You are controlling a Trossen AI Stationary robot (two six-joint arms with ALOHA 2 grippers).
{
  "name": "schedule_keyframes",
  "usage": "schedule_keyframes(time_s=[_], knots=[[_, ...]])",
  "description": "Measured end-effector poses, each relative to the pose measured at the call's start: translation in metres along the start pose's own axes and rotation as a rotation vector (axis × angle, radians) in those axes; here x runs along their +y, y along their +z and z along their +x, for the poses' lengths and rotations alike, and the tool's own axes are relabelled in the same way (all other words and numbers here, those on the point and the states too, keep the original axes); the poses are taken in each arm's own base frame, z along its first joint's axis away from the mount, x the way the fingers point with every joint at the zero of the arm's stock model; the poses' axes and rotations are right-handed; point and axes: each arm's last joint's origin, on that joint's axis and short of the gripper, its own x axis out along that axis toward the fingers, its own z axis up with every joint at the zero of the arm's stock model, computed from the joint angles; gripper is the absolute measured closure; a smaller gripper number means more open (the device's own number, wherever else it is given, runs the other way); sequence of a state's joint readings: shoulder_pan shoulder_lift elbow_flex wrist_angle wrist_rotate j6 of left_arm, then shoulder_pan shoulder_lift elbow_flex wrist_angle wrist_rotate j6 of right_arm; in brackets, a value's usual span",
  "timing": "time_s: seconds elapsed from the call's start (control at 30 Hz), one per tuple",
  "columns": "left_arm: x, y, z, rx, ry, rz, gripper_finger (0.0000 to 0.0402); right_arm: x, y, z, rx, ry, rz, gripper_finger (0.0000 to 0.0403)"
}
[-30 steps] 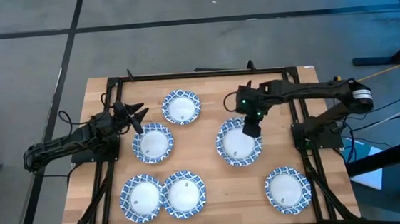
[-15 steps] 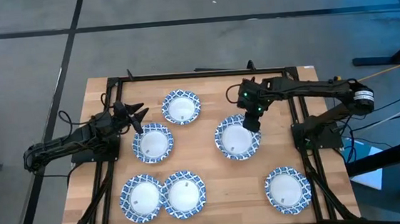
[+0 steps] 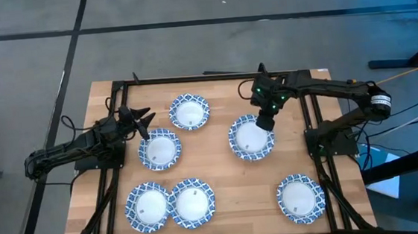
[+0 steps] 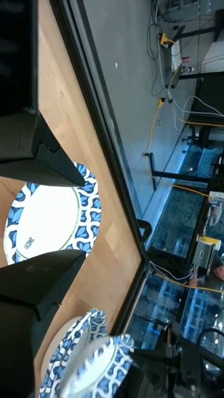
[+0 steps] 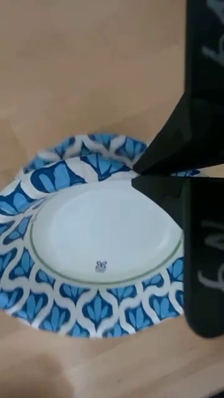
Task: Nest bowls inside each other
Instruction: Stack the white bowl on top of the white bowl
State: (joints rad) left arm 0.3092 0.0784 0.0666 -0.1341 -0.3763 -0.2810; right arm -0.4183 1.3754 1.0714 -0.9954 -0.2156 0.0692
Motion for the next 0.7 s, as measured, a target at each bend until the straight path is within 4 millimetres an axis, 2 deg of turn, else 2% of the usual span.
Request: schedule_keyframes(time_s=[0.23, 0.37, 0.7], knots=[[0.0, 0.0, 0.0, 0.0, 0.0, 0.003, 0.0232, -0.0028, 0.002, -0.0004, -0.019, -0.013, 0.012, 0.0392], [0.0, 0.0, 0.0, 0.0, 0.0, 0.003, 0.0232, -0.0033, 0.002, -0.0003, -0.02, -0.034, 0.011, 0.0375], [0.0, 0.0, 0.0, 0.0, 0.0, 0.003, 0.0232, -0.0027, 0.0018, 0.0003, -0.013, -0.012, 0.007, 0.0241]])
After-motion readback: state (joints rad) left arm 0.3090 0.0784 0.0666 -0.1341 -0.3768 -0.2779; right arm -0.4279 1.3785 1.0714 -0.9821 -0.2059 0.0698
